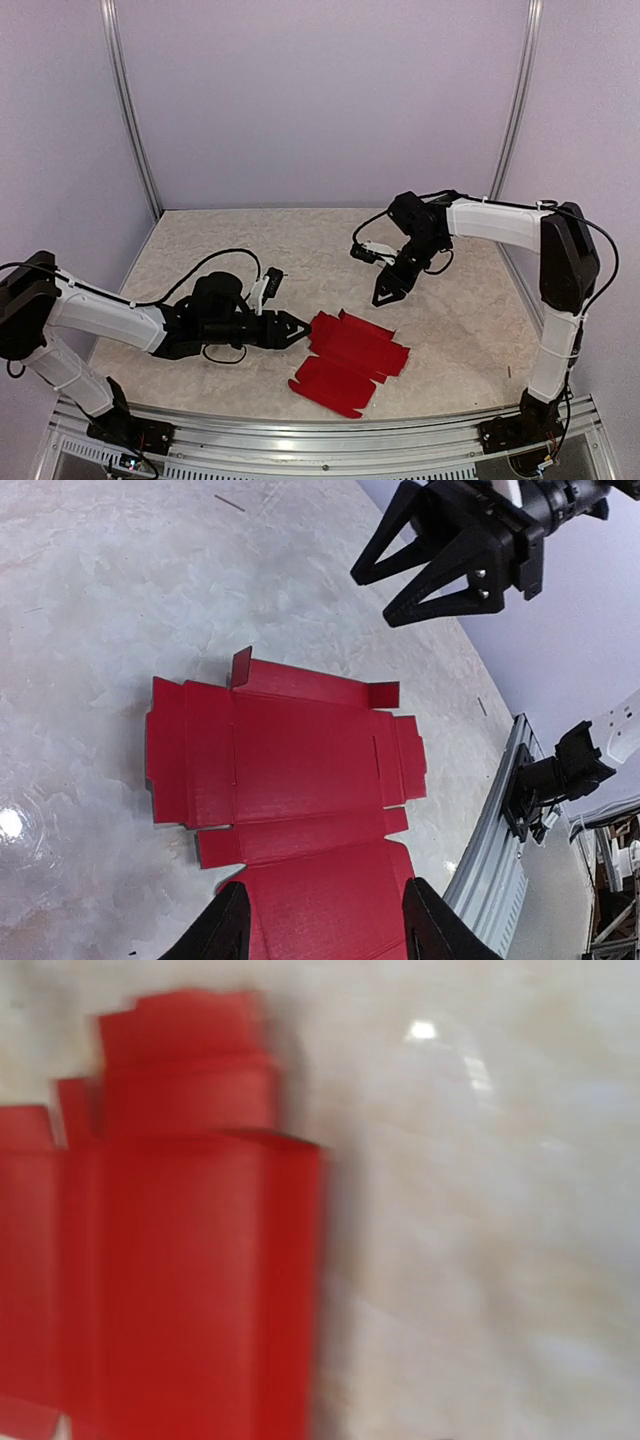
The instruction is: Fold the paper box
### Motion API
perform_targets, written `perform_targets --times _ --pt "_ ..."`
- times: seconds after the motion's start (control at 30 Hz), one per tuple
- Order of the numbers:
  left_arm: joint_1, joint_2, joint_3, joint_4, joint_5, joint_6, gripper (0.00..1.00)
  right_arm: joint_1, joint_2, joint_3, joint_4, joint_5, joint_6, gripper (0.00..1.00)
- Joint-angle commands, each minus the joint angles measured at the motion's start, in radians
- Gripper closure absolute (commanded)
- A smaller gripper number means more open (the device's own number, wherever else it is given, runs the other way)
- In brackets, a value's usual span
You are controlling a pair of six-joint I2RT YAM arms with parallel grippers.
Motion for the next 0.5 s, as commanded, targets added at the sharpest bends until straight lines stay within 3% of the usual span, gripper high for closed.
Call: perform_targets --times 0.0,0.1,0.17,0.3,0.47 --pt "-0.021 0.063 0.093 -0.219 -0.045 -0.011 0.51 -0.009 -0.146 -0.091 0.114 0.048 -0.023 0.63" --pt "-0.018 0.133 0.153 -0.241 -0.018 -0.011 0.53 0.006 -0.169 -0.182 0.166 -0.093 -0.039 0.85" --pt "-0.012 0.183 0.204 -0.28 -0.003 -0.012 0.52 0.022 -0.154 -0.223 0.179 -0.161 -0.05 0.93" --pt "-0.002 0.271 0.29 -0.359 0.009 -0.019 0.46 0.041 -0.119 -0.28 0.222 -0.216 -0.049 0.99" --pt "0.012 0.314 0.325 -0.385 0.031 -0.031 0.44 0.049 -0.082 -0.332 0.296 -0.263 -0.036 1.0"
